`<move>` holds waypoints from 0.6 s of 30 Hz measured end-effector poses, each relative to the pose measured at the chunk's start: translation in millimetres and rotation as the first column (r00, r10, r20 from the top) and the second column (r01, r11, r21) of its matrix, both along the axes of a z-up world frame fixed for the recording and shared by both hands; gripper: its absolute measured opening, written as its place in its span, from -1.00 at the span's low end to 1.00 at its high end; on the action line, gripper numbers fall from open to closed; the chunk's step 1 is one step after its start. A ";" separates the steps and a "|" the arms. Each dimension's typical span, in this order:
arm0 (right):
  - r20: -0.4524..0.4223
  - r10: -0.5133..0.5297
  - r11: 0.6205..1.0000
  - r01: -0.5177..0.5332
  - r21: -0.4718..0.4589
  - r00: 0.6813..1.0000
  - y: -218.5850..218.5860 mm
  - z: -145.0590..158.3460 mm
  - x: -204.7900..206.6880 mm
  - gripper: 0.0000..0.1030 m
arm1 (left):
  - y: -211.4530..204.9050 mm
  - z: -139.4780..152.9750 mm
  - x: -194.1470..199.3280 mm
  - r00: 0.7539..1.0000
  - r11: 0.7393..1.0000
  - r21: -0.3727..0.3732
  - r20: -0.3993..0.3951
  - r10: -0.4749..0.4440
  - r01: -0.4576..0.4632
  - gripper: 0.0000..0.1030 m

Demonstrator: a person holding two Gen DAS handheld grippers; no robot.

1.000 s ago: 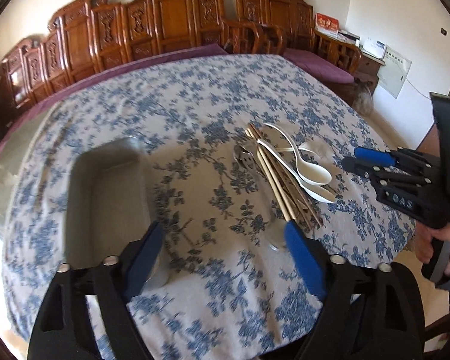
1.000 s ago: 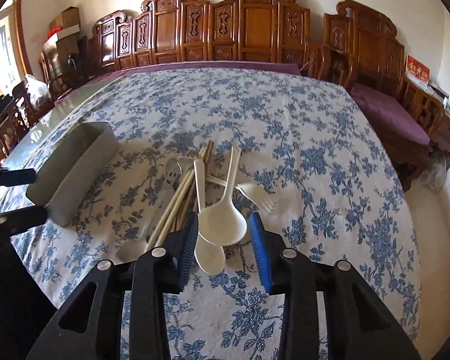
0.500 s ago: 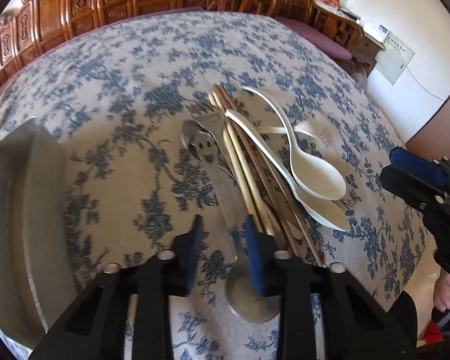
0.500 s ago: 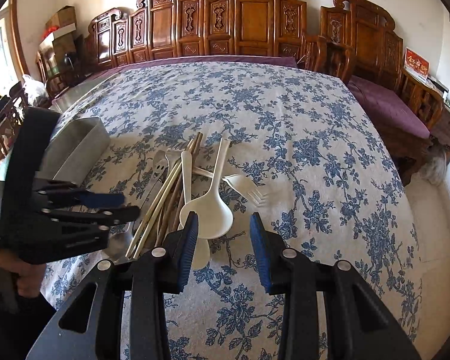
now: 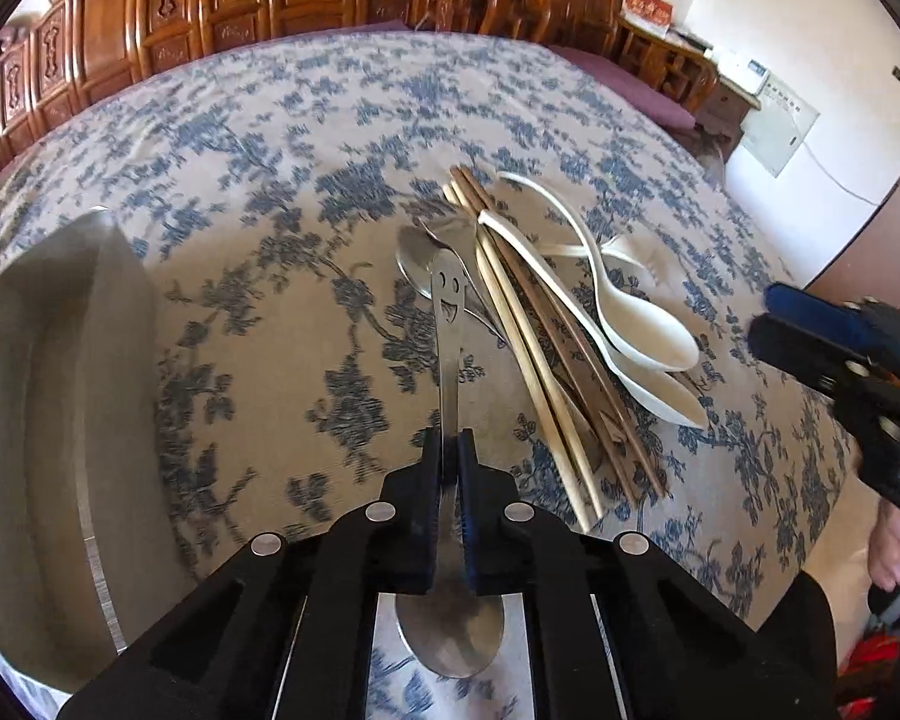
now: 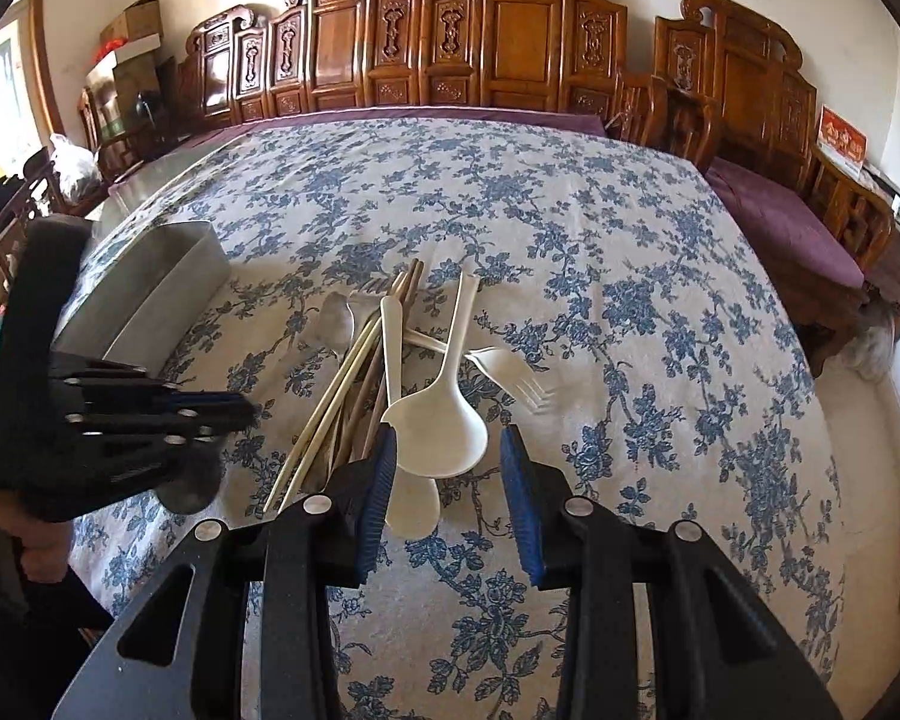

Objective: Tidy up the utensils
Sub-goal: 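Grasp a metal spoon with the left tool while the right tool grasps a white plastic spoon, then drop the metal spoon into the grey tray while the right tool carries its spoon over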

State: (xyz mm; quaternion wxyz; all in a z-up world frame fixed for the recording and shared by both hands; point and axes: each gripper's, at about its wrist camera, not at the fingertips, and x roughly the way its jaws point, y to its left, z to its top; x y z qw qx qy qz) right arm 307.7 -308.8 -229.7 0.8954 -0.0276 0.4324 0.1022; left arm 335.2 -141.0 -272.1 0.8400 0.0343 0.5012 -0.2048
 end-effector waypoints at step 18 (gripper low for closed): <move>-0.179 -0.093 0.989 0.111 0.096 0.980 8.0 -41.1 93.1 -0.62 | 26.2 46.5 -11.8 0.993 0.993 -0.113 0.116 -0.010 0.023 -0.91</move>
